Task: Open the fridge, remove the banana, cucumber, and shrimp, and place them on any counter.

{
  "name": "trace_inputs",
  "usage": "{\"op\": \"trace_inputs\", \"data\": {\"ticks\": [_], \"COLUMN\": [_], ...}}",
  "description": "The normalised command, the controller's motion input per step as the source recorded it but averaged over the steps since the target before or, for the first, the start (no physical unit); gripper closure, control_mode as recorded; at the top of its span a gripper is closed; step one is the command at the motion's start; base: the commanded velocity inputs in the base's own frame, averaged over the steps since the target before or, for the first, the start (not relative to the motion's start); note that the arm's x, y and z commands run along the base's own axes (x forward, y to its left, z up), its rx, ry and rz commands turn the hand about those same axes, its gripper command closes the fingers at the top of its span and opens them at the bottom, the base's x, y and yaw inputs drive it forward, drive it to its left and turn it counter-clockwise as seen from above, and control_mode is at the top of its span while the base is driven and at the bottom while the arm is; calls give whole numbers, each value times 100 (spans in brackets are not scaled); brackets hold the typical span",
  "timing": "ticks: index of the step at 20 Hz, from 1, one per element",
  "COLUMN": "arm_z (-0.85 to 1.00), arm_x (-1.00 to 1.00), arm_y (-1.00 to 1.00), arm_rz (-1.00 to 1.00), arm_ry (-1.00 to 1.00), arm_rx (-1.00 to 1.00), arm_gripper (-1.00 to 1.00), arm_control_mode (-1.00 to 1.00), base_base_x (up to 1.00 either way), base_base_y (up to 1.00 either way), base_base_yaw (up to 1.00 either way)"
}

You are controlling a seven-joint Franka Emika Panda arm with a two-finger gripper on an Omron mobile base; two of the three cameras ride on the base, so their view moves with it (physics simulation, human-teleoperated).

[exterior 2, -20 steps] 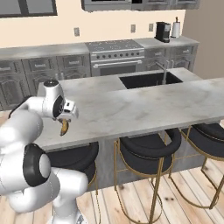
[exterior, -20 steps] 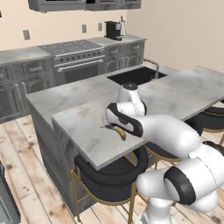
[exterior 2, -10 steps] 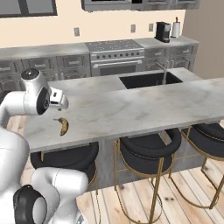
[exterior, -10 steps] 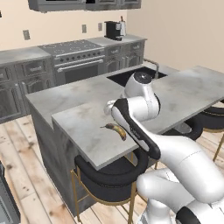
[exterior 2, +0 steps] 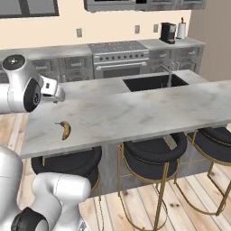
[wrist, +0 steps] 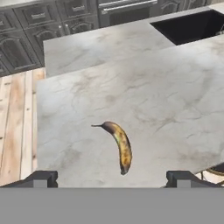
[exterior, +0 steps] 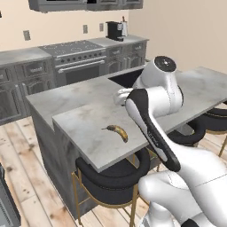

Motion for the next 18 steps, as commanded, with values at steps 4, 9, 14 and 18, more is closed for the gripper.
{"op": "trace_inputs", "data": {"ticks": [4, 9, 14, 18], "arm_z": [49, 35, 6, 0], "arm_x": [-32, -18, -29, -44], "arm_y": [-58, -28, -2, -5], "arm_rz": [1, 0, 0, 0], "arm_ry": [5, 5, 0, 0], "arm_rx": [0, 0, 0, 0], "arm_gripper": [-100, -100, -100, -100], "arm_control_mode": [-100, -100, -100, -100], "base_base_x": [0, 0, 0, 0], "base_base_y": [0, 0, 0, 0], "base_base_yaw": [0, 0, 0, 0]}}
